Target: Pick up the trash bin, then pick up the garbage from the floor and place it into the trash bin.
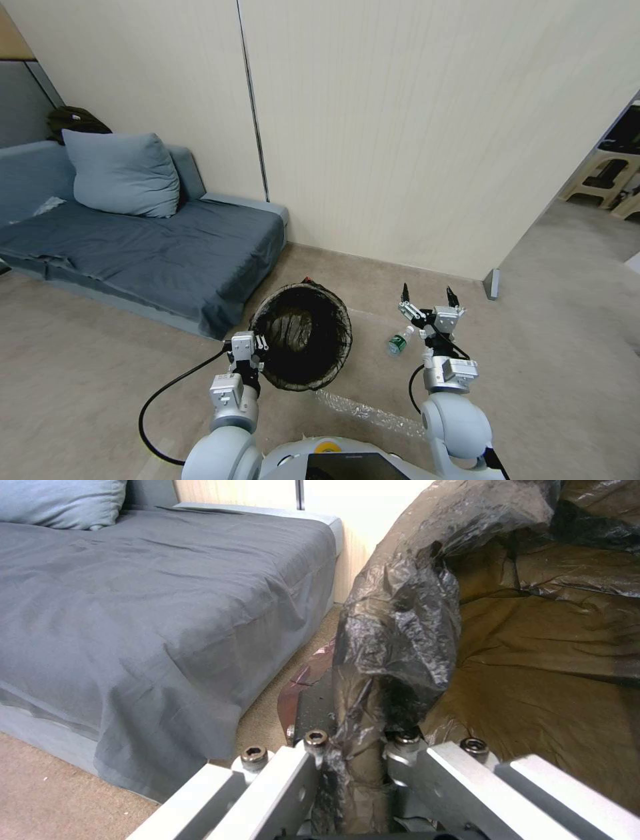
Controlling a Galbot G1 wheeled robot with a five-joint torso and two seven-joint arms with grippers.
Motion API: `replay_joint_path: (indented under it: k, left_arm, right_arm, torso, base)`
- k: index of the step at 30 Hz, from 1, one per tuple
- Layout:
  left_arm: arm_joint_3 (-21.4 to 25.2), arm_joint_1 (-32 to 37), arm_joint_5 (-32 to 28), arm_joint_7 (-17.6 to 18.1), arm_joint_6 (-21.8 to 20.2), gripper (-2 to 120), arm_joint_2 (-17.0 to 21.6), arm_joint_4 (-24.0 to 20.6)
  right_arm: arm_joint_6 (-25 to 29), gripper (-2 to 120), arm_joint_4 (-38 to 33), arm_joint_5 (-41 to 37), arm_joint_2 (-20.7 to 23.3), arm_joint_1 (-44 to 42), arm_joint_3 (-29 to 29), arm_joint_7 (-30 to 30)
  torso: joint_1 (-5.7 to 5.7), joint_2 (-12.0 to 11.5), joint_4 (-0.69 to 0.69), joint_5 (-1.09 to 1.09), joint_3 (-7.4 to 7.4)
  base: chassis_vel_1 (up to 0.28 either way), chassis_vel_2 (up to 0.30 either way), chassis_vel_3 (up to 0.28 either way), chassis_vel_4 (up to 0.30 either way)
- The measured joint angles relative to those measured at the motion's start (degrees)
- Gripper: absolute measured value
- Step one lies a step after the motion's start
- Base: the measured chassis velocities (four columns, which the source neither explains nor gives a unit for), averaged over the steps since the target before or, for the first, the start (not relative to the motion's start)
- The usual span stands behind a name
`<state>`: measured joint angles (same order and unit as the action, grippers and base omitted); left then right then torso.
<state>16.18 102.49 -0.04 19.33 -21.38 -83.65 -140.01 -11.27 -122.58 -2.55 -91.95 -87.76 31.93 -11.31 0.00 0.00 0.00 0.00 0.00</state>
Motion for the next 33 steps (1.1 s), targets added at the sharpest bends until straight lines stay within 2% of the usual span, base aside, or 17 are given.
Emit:
replay_joint_path:
  k: [3,7,14,18,19,24,25,30,33]
  left_arm:
    - [0.2,0.0,0.0,0.0,0.1,0,-0.1,0.0]
    - [0.3,-0.1,0.1,0.0,0.2,0,-0.2,0.0]
    - [0.0,-0.3,0.1,0.0,0.3,0,-0.3,0.5]
    - [-0.3,-0.3,0.2,0.0,0.3,0,-0.4,0.7]
    - [-0.3,-0.3,0.3,0.0,0.3,0,-0.5,0.7]
    - [-0.3,-0.3,0.3,0.0,0.4,0,-0.5,0.7]
    - [-0.3,-0.2,0.3,0.0,0.4,0,-0.5,0.7]
    - [-0.1,0.0,0.4,0.0,0.4,0,-0.6,0.7]
    - [-0.1,0.1,0.5,0.0,0.5,0,-0.6,0.6]
  right_arm:
    - [-6.7,100,3.7,-4.3,0.1,2.7,-0.1,-3.0]
    - [-9.5,100,5.2,-6.1,0.2,3.8,-0.1,-4.2]
    - [-9.9,100,5.8,-6.5,0.2,4.1,-0.1,-4.4]
    - [-11.0,100,10.5,-8.4,0.5,6.2,-0.1,-5.1]
    - [-11.7,100,13.5,-9.6,0.8,7.6,-0.1,-5.5]
    - [-12.1,100,16.7,-10.4,0.8,9.0,-0.1,-5.8]
    - [-12.5,100,18.8,-11.2,0.8,9.8,-0.2,-6.1]
    - [-13.7,100,27.2,-14.3,0.9,13.6,-0.1,-7.4]
    - [-13.8,100,28.3,-14.7,0.9,14.1,-0.1,-7.6]
  torso:
    - [0.01,0.0,0.0,0.0,0.0]
    - [0.0,0.0,0.01,0.0,0.0]
    - [0.0,0.0,0.0,-0.01,0.0]
    - [0.0,0.0,0.0,0.0,0.0]
    - [0.0,0.0,0.0,0.0,0.0]
    - [0.0,0.0,-0.01,-0.05,0.0]
    - [0.0,0.0,0.0,0.02,0.0]
    - [0.01,0.0,0.01,0.01,0.0]
    - [0.01,0.0,0.01,0.0,0.0]
  base:
    - [0.0,0.0,0.0,0.0]
    - [0.0,0.0,0.0,0.0]
    - [0.0,0.0,0.0,0.0]
    - [0.0,0.0,0.0,0.0]
    - [0.0,0.0,0.0,0.0]
    - [0.0,0.0,0.0,0.0]
    - [0.0,0.0,0.0,0.0]
    - [0.0,0.0,0.0,0.0]
    - [0.0,0.0,0.0,0.0]
